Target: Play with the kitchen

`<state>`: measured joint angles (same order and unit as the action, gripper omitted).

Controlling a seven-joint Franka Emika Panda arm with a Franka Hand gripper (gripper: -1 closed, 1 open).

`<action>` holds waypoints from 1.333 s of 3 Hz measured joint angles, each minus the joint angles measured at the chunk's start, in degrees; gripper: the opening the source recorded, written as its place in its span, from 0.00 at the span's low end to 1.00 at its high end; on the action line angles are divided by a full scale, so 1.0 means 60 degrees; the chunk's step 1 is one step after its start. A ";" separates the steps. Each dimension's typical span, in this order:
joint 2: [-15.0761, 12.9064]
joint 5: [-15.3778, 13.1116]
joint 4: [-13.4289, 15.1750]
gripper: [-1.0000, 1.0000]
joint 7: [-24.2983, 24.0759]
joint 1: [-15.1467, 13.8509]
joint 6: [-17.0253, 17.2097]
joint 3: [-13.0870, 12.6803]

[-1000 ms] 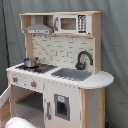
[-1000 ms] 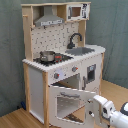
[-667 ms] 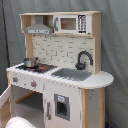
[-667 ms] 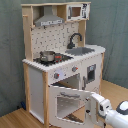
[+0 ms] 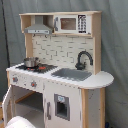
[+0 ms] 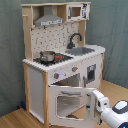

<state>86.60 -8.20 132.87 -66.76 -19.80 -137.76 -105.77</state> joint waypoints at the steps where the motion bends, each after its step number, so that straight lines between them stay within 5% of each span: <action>1: -0.0012 0.0000 0.0538 1.00 -0.0368 -0.0628 -0.0308 0.0055; 4: -0.0010 -0.0163 0.0553 1.00 -0.0337 -0.2786 -0.2319 0.0412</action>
<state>86.54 -9.17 136.18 -68.78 -36.52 -151.68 -103.30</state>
